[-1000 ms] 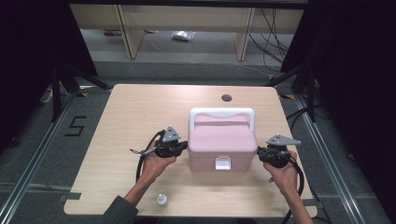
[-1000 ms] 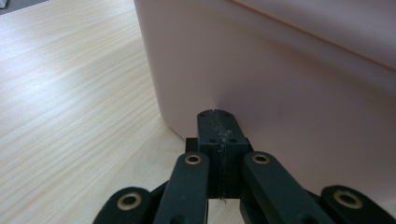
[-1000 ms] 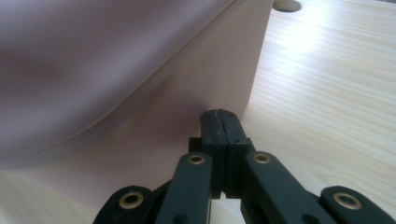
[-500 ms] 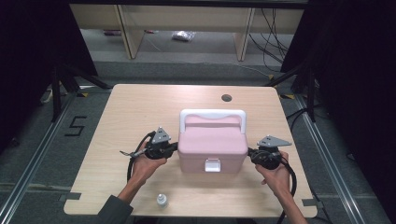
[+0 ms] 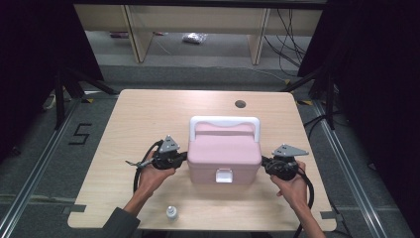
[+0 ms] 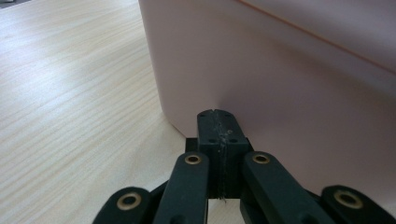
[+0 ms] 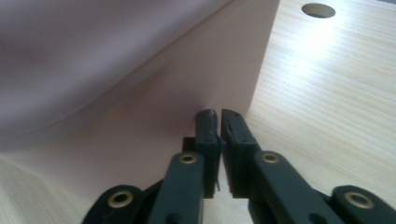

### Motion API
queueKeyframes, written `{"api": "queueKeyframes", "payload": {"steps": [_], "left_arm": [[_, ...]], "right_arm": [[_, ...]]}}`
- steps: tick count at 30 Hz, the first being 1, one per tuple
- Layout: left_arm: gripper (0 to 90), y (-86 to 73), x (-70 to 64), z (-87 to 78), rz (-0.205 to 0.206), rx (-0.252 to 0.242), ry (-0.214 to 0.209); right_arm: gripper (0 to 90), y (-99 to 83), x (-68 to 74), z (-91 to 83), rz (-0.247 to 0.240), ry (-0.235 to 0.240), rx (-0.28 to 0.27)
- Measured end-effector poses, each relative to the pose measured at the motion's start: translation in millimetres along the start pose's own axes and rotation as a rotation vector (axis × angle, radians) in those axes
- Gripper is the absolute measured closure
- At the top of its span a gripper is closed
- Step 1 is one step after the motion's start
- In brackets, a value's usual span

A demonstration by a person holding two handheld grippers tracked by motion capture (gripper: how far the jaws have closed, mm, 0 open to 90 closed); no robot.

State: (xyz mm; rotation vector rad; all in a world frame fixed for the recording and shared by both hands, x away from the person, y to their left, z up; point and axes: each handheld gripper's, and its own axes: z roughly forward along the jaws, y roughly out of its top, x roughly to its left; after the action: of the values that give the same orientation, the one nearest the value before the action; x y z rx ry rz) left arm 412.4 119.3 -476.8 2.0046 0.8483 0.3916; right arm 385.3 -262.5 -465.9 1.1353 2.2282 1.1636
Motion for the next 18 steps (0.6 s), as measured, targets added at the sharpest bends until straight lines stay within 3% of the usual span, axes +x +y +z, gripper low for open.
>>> {"api": "queueKeyframes", "payload": {"steps": [4,10,18], "left_arm": [[86.4,0.4,1.9,-2.5,0.025,0.027,0.02],[78.4,-0.8,9.2,-6.7,-0.019,0.02,0.028],[66.6,-2.4,16.6,-12.3,-0.035,0.055,0.025]], "right_arm": [[80.3,-1.9,-1.2,-1.6,0.004,0.001,0.032],[74.1,-9.1,-1.6,-15.9,0.049,-0.02,0.034],[66.1,-18.0,2.6,-32.0,0.021,-0.025,0.015]]}}
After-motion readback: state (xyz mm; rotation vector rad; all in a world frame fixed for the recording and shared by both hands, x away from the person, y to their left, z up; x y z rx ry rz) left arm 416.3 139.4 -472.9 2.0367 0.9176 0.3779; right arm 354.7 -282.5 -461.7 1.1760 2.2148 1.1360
